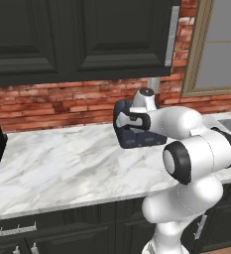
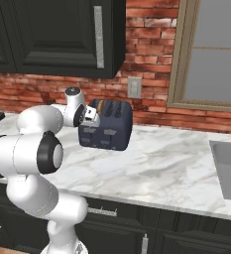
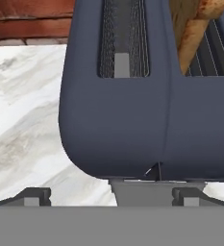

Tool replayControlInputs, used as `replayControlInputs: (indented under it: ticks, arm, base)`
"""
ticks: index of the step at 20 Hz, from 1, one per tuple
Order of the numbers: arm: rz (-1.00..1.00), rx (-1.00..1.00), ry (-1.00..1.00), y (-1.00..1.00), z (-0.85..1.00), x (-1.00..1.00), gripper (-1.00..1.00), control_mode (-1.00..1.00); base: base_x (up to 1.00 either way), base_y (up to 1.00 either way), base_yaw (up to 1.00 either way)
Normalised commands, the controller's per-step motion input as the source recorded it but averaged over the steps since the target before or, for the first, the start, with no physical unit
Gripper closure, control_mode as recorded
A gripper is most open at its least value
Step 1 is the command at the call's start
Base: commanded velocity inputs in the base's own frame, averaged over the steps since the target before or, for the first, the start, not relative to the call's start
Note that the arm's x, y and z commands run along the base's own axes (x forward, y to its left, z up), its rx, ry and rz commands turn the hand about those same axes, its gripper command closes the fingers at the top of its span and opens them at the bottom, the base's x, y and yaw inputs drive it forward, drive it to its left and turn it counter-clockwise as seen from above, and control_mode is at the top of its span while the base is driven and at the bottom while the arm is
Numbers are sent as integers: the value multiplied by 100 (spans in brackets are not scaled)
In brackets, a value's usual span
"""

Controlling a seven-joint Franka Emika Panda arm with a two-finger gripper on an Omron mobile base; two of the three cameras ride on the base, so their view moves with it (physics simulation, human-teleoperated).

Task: Start the toaster. Once the lever pops up, take the bread to the plate on the dining counter.

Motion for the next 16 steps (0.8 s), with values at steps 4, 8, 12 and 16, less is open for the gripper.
replayControlInputs:
  ticks: [4, 8, 12, 16]
  arm:
    - [0, 0, -3, 0, -8, 0, -100, -100]
    - [0, 0, 0, 0, 0, 0, -100, -100]
    - [0, 0, 0, 0, -1, 0, -100, -100]
    - [0, 0, 0, 0, -8, 0, -100, -100]
  base:
    - [0, 0, 0]
    - [0, 0, 0]
    - [0, 0, 0]
    - [0, 0, 0]
